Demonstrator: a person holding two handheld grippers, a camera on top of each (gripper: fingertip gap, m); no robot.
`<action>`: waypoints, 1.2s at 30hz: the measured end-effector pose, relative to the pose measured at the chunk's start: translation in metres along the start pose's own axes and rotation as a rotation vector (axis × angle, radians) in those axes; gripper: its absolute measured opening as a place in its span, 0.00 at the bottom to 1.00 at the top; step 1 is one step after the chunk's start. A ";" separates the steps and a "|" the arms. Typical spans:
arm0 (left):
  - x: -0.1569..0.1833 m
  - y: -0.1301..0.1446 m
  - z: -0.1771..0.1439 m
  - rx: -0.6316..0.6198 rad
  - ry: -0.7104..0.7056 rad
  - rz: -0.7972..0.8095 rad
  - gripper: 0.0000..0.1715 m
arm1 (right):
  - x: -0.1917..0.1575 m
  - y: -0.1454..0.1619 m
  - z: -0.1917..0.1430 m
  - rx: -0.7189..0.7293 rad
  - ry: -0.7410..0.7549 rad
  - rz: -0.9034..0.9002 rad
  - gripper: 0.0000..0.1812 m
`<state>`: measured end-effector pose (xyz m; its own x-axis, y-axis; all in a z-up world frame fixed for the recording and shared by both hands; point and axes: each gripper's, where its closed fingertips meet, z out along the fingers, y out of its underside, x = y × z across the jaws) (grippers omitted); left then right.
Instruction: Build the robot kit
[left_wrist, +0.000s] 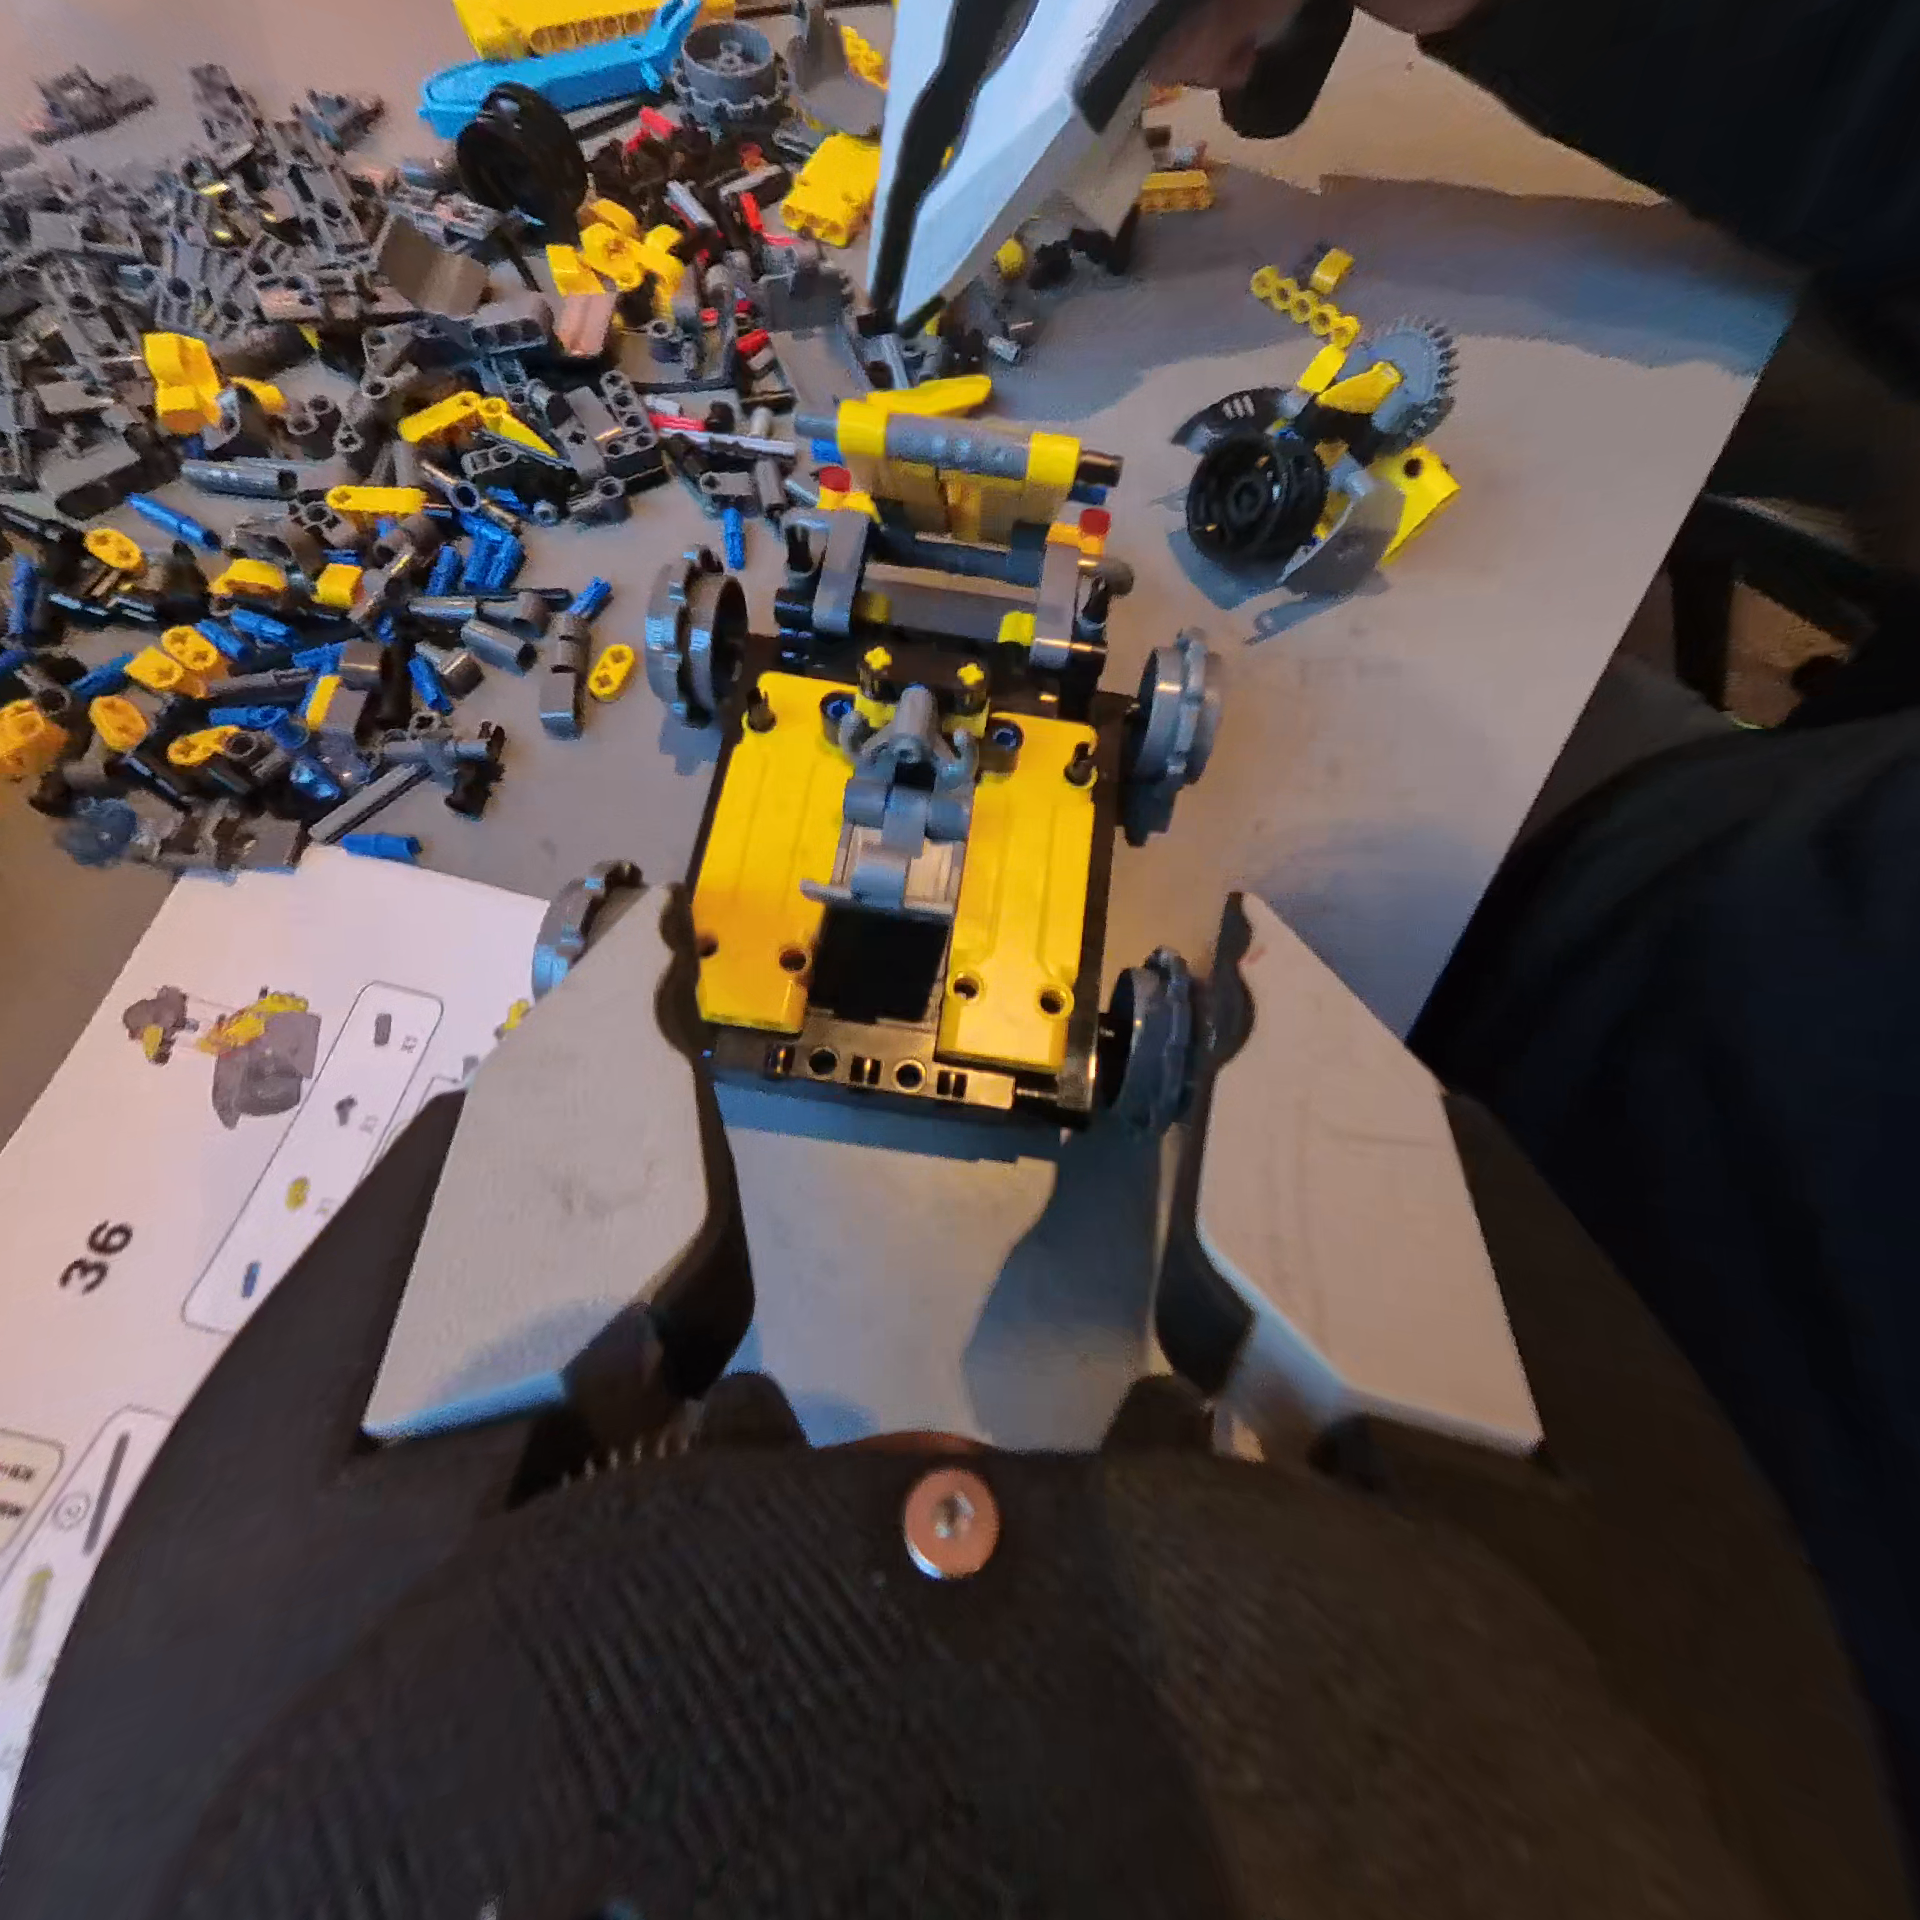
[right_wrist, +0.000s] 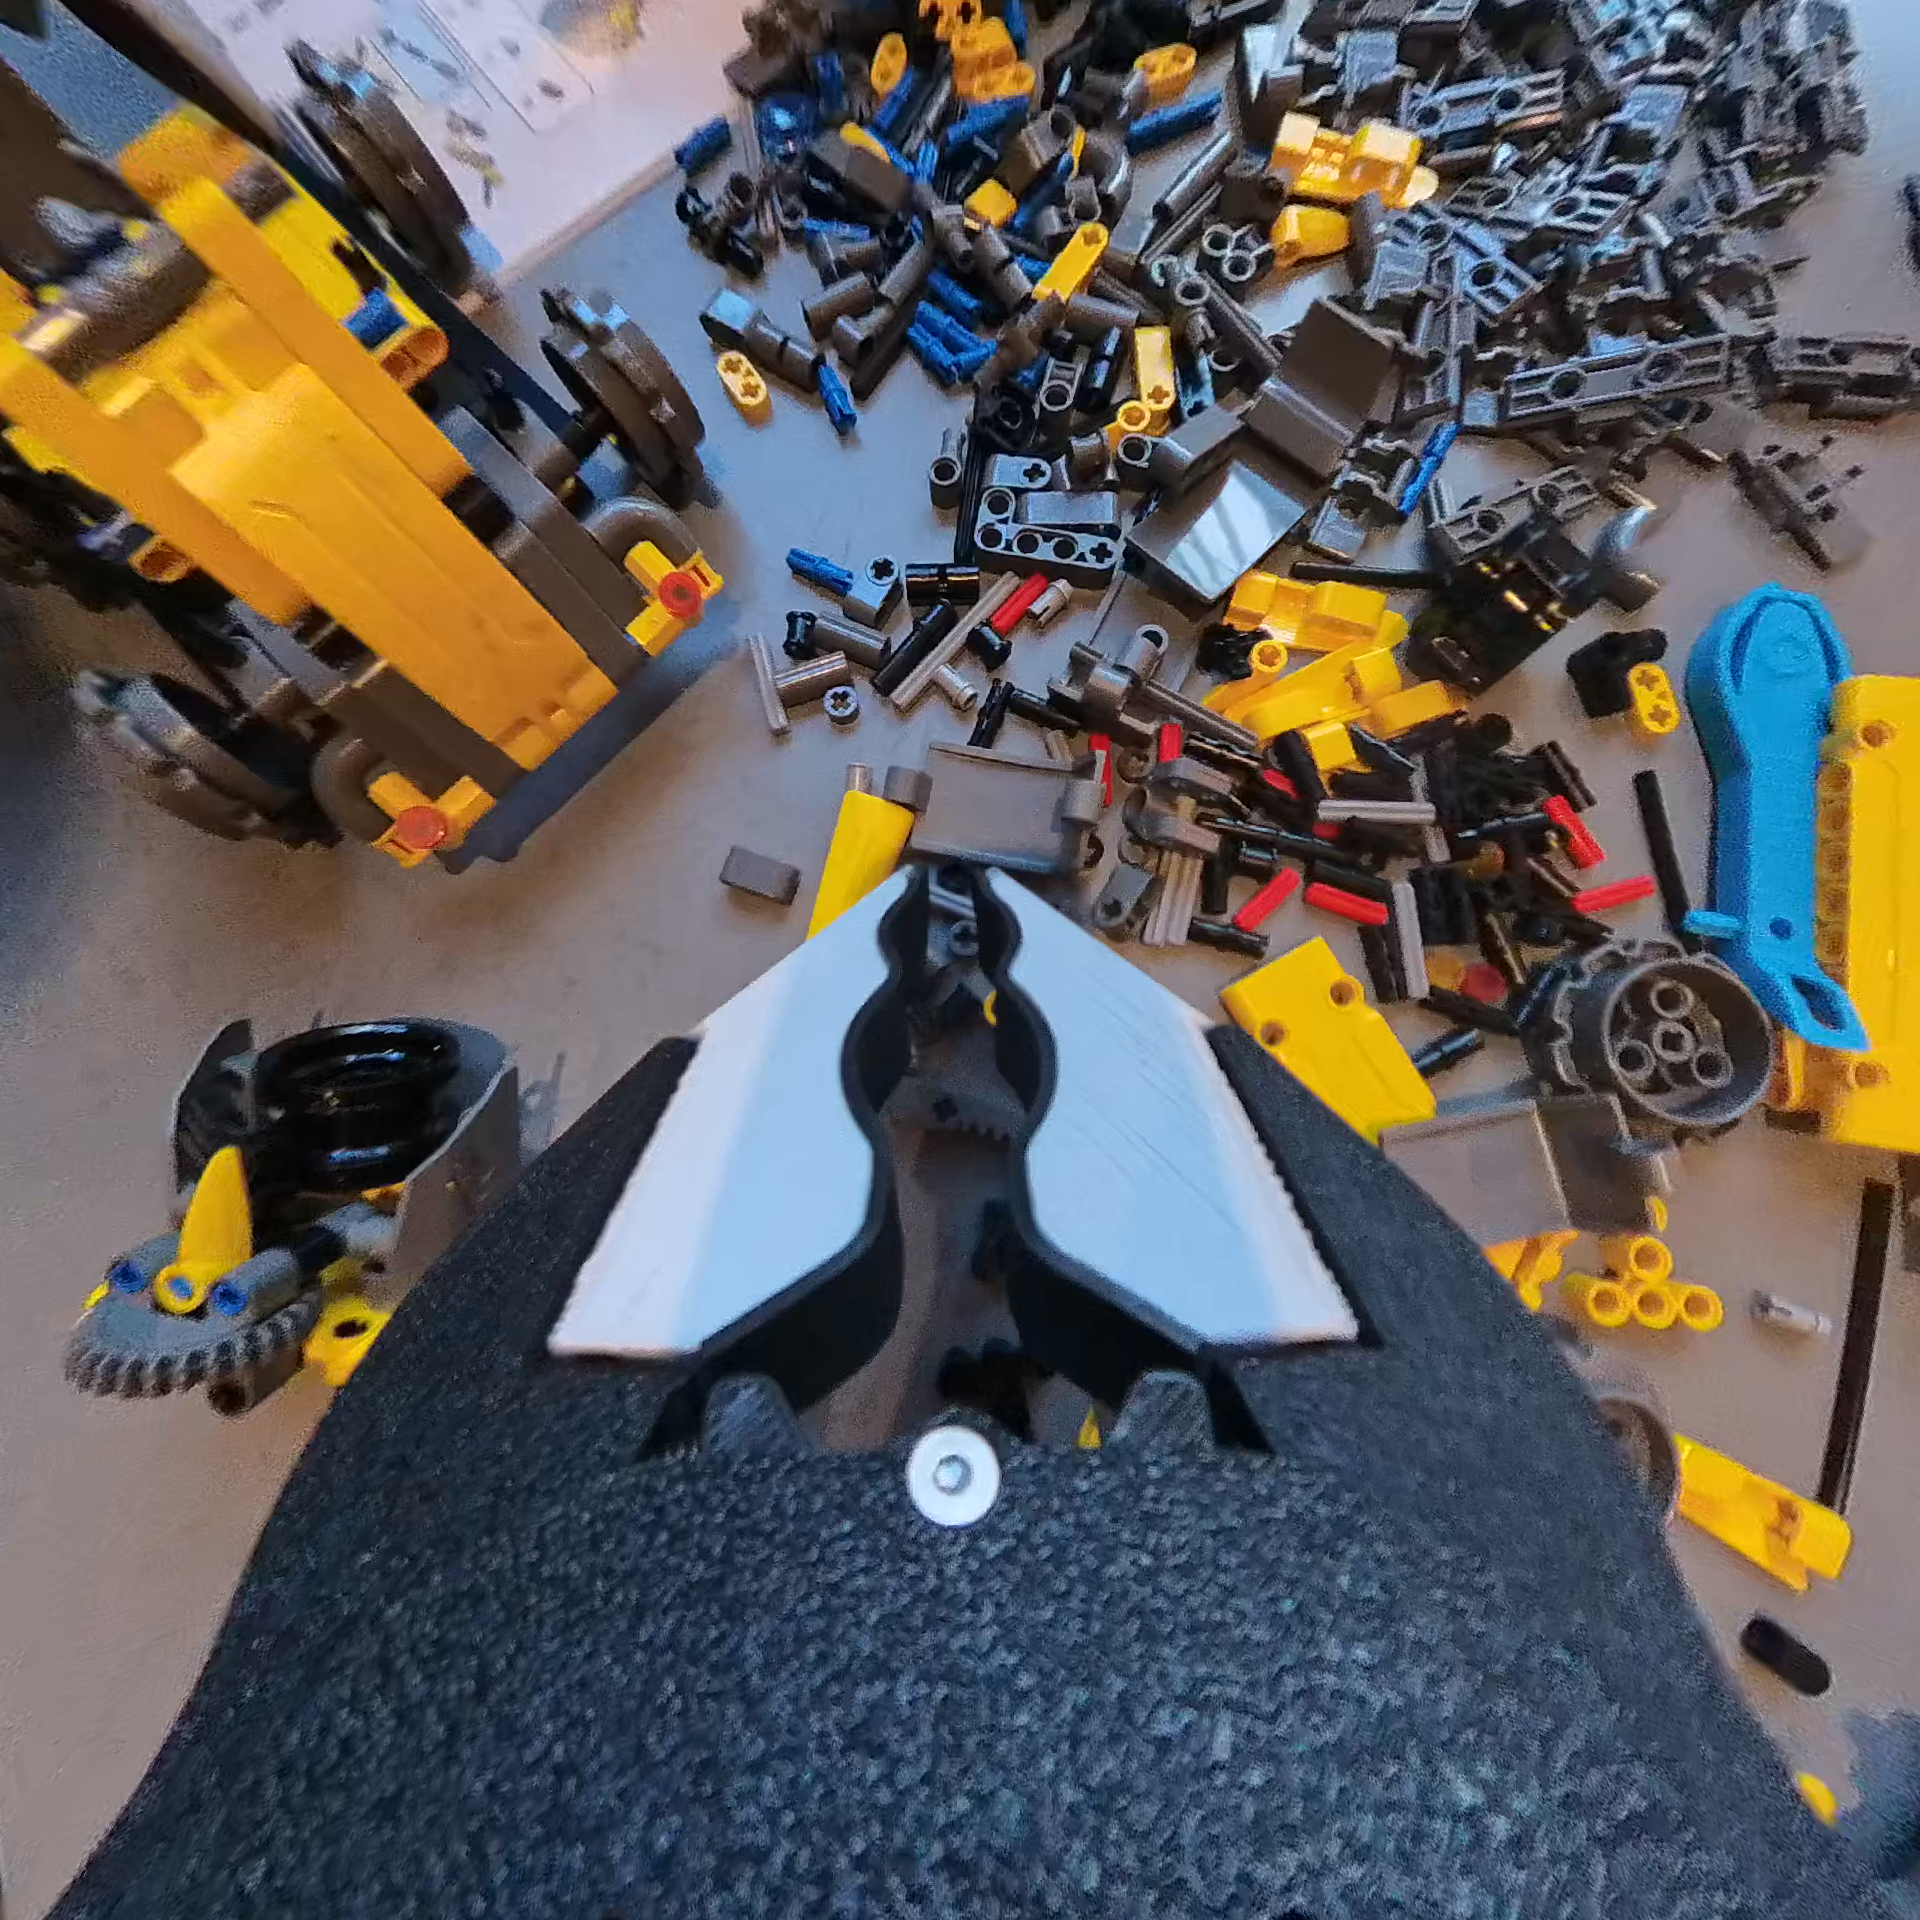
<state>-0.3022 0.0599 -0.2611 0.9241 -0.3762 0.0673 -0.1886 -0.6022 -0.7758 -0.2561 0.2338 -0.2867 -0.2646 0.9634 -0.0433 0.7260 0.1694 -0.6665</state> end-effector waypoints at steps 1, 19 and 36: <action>-0.001 0.002 0.000 0.001 -0.015 0.002 0.56 | 0.001 0.000 0.003 -0.018 0.003 -0.005 0.05; -0.007 0.000 -0.022 0.111 -0.006 -0.041 0.54 | -0.002 0.007 0.014 -0.121 -0.014 0.016 0.02; -0.005 0.013 -0.013 0.056 0.003 -0.025 0.56 | -0.025 0.099 -0.094 -0.060 0.100 0.201 0.02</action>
<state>-0.3136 0.0448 -0.2638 0.9273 -0.3638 0.0886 -0.1468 -0.5710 -0.8077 -0.1180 0.2461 -0.2811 -0.0488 0.9943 -0.0943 0.7950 -0.0185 -0.6064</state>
